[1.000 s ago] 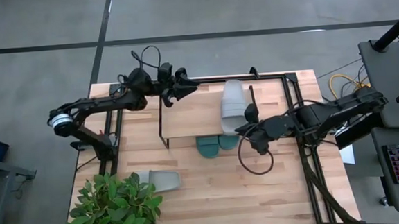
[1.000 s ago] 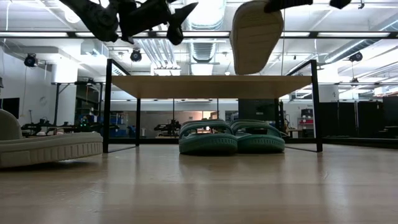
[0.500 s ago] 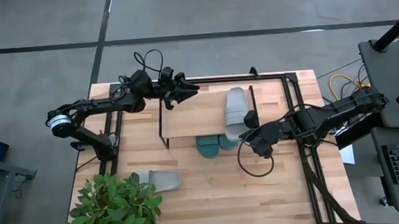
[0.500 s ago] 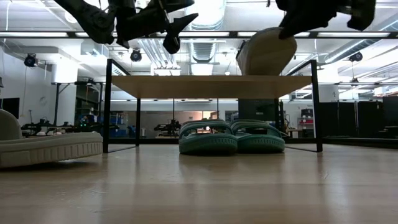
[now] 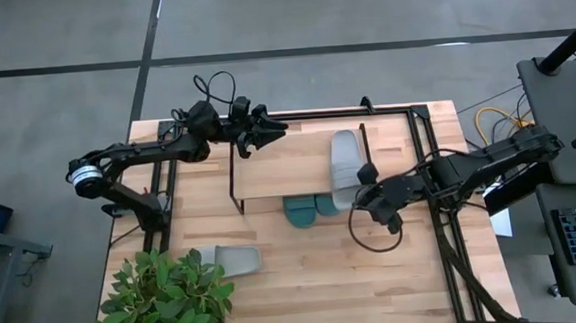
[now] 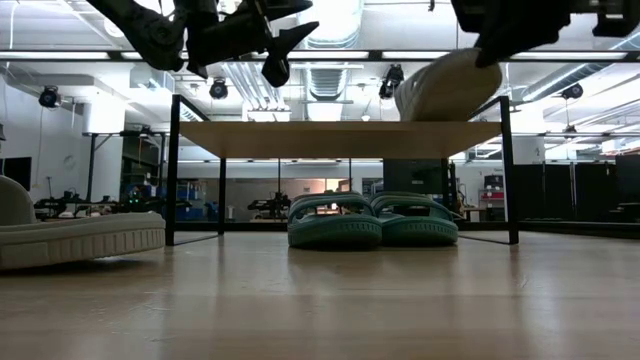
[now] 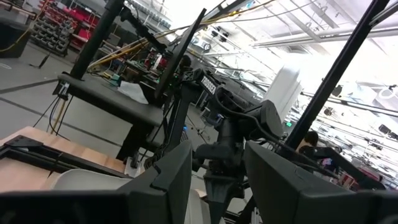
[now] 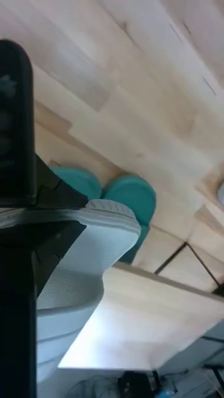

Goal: Pick and place slides into the shelf
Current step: Put the right gray slides on the shelf

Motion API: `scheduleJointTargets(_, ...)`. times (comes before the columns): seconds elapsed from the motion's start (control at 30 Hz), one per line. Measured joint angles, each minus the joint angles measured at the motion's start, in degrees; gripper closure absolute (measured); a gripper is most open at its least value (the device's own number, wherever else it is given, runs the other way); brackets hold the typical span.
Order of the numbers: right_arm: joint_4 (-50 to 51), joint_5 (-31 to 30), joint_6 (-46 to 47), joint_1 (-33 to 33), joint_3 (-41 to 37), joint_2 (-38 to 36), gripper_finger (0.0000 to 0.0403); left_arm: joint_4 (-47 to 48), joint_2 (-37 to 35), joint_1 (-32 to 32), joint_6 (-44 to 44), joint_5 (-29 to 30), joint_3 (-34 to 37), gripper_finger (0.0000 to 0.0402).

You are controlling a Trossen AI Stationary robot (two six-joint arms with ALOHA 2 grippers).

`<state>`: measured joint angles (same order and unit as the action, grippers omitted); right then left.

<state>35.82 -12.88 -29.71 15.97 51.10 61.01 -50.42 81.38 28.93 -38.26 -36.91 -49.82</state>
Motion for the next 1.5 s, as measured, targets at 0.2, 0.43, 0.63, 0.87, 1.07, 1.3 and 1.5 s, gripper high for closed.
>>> scheduleJointTargets(0.2, -3.59, 0.02, 0.19, -0.11, -3.02, 0.00, 0.0392, -0.01, 0.00, 0.00, 0.07, 0.07, 0.00, 0.0269)
scheduleJointTargets(0.43, -4.40, 0.02, 0.75, -1.54, -4.38, 0.00, 0.0392, 0.01, 0.00, 0.00, 0.11, 0.11, 0.54, 0.0269)
scheduleJointTargets(0.63, -2.18, -0.24, 1.08, -2.03, -4.51, -0.20, 0.0392, 0.01, 0.01, 0.00, 0.11, 0.11, 0.63, 0.0269)
scheduleJointTargets(0.87, -2.15, -0.24, 2.86, -2.03, -4.51, -0.31, 0.0384, -0.01, 0.02, 0.00, 0.15, 0.09, 0.63, 0.0269)
scheduleJointTargets(1.07, -1.91, -0.24, 7.31, -2.03, -4.58, -0.28, 0.0347, -0.01, 0.04, 0.00, 0.15, 0.09, 0.63, 0.0269)
scheduleJointTargets(1.3, -1.89, -0.76, 10.93, -2.05, -4.58, -0.28, 0.0289, -0.01, 0.04, 0.00, 0.15, 0.07, 0.63, 0.0269)
scheduleJointTargets(1.5, 2.28, 1.06, 15.95, -2.03, -1.03, -0.31, 0.0249, 0.00, 0.04, 0.00, 0.13, 0.05, 0.63, 0.0269)
